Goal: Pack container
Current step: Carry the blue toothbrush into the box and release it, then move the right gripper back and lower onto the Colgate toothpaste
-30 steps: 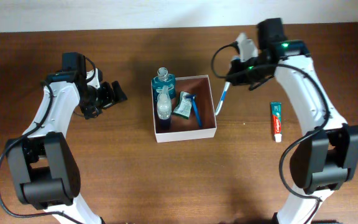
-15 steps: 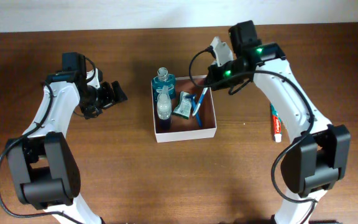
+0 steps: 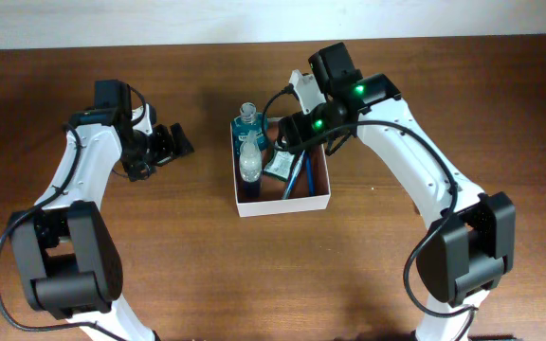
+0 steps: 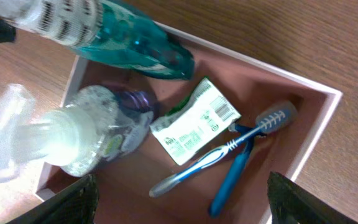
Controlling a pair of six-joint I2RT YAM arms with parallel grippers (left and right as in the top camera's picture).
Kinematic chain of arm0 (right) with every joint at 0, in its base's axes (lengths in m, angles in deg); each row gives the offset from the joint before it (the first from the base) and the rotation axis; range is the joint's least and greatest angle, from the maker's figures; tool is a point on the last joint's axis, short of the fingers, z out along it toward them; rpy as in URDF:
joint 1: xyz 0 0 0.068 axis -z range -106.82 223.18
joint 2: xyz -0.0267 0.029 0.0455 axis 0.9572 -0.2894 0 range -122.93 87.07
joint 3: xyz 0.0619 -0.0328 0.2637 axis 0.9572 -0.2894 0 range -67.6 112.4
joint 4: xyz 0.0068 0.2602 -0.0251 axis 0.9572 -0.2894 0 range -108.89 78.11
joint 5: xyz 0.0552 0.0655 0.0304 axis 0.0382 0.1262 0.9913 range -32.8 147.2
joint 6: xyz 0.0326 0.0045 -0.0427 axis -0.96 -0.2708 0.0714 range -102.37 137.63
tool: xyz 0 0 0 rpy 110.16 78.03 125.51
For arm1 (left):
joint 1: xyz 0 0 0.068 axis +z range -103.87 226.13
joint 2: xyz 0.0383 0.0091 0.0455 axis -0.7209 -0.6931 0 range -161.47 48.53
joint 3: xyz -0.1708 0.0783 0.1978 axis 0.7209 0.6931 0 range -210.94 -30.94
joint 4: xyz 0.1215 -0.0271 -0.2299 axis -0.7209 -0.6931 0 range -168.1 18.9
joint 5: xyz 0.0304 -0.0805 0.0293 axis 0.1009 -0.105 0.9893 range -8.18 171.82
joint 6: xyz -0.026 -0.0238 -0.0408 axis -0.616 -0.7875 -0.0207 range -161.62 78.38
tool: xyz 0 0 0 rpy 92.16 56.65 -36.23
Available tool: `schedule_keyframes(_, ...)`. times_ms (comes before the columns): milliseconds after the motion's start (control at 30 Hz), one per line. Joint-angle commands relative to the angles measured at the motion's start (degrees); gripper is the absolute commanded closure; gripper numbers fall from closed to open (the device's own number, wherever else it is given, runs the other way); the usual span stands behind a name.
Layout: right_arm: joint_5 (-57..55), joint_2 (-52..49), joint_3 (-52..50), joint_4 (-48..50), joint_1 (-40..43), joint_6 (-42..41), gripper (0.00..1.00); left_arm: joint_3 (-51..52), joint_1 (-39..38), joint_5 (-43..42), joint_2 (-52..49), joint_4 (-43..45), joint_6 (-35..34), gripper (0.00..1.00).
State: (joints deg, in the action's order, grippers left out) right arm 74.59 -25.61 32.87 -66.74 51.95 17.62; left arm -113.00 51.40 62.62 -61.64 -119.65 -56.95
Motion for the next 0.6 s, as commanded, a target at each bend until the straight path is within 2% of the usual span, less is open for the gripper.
schedule_keyframes(0, -1.6, -0.6, 1.0, -0.5, 1.9, 0.4, 0.16, 0.3, 0.1, 0.2, -0.5, 0.0, 0.7, 0.00)
schedule_keyframes(167, -1.6, -0.6, 1.0, -1.0, 5.7, 1.0, 0.16, 0.3, 0.1, 0.2, -0.5, 0.0, 0.7, 0.01)
schedule_keyframes(233, -1.6, -0.6, 1.0, -2.7, 8.1, 1.0, 0.05, 0.3, 0.1, 0.2, -0.5, 0.0, 0.7, 0.01)
schedule_keyframes(333, -1.7, -0.6, 1.0, -5.2, 11.1, 1.4, 0.00, 0.3, 0.1, 0.2, -0.5, 0.0, 0.7, 0.01)
schedule_keyframes(567, -13.8, -0.6, 1.0, -15.1, 20.7, 1.7, 0.01, 0.3, 0.1, 0.2, -0.5, 0.0, 0.7, 0.00)
